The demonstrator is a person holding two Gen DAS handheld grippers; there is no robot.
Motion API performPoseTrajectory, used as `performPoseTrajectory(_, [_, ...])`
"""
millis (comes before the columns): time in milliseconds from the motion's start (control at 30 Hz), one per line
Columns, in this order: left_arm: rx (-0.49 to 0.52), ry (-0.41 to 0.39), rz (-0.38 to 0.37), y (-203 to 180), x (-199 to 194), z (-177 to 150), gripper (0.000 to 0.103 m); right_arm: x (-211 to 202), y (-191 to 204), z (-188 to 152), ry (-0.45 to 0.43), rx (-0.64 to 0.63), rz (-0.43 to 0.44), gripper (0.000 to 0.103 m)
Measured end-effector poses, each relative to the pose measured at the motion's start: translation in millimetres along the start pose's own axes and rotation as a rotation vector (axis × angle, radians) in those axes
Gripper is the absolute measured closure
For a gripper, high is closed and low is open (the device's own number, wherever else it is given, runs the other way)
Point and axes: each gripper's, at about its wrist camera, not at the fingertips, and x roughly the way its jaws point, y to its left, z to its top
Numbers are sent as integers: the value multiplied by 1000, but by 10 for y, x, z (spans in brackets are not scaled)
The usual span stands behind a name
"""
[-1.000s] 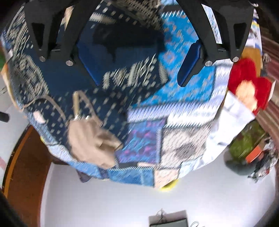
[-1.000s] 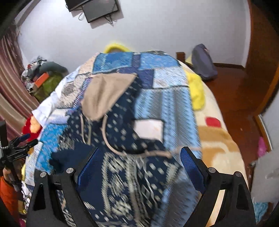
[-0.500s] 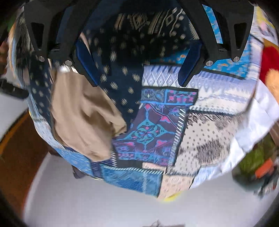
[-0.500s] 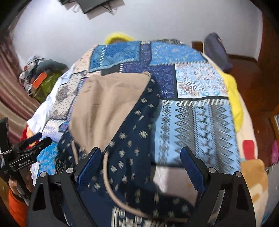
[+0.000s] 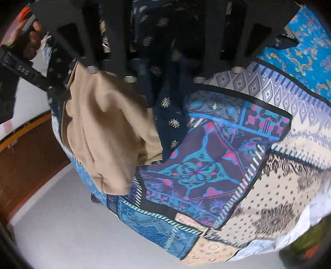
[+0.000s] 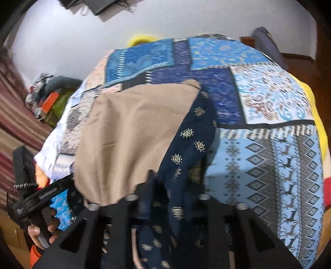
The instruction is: Fold large clothes
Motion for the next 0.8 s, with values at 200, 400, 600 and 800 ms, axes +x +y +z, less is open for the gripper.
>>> performPoseTrajectory(200, [139,-94,-33,-284,-639,-122,93,-538,273,-170,-77,-85,55,94])
performPoseTrajectory(400, [255,-113,-53,-432,-1357,-573,93,-1147,550,-579,-90,-186,106,94])
performPoseTrajectory(600, [272,-66,-62,-277,-1684,-1208,93,-1534,759,-1326,-39,-295,120,94])
performPoseTrajectory(800, [251,42,-14,-33,-1529,-1829,95,-1503,748,-2045,33,-350,40,93])
